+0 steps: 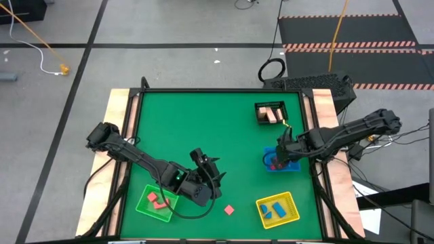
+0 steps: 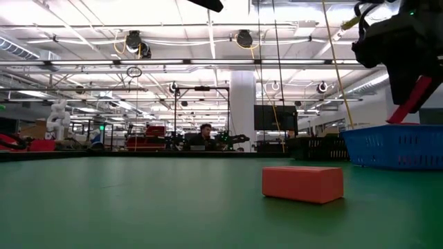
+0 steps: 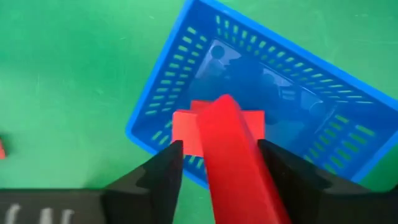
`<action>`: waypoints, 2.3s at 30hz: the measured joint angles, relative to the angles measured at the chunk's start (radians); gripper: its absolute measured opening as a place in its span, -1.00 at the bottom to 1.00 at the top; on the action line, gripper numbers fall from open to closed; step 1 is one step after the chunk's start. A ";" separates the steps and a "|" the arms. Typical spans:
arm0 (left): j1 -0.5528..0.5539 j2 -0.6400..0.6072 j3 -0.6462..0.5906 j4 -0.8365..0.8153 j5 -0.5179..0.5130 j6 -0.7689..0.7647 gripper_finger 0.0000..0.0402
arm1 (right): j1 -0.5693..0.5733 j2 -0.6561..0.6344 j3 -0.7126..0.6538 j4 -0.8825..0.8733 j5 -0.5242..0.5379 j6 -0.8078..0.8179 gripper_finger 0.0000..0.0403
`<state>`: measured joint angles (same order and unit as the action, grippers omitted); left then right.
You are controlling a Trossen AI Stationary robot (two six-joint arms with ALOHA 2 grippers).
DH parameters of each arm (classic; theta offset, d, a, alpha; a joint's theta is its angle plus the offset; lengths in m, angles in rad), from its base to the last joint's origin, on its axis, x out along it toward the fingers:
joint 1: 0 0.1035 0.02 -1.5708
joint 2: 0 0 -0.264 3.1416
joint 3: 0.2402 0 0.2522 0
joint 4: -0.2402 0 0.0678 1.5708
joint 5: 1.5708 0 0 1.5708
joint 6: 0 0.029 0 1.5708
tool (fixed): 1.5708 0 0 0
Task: Sort & place blocks by color
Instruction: Put the red block into the blue bin, then put the orange block into the green bin
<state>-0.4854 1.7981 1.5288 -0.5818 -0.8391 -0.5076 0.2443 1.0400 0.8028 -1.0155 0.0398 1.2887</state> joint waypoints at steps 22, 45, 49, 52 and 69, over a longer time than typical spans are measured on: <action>0.042 0.016 -0.022 0.014 0.278 0.055 0.35 | 0.000 -0.120 0.000 0.320 -0.041 -0.113 0.15; 0.087 0.050 -0.310 0.499 0.608 0.417 0.35 | 0.000 -0.121 0.002 0.907 -0.039 -0.480 0.15; 0.085 0.050 -0.345 0.544 0.625 0.454 0.35 | 0.000 -0.118 0.002 0.910 -0.015 -0.624 0.15; 0.082 0.050 -0.381 0.618 0.680 0.452 0.35 | 0.000 -0.117 0.002 0.915 -0.014 -0.675 0.15; -0.018 0.211 -0.476 1.002 0.660 0.551 0.35 | -0.001 -0.117 0.001 0.935 -0.015 -0.666 0.15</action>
<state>-0.5033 2.0092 1.0523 0.4205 -0.1788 0.0437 0.2438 0.9232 0.8036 -0.0802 0.0250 0.6231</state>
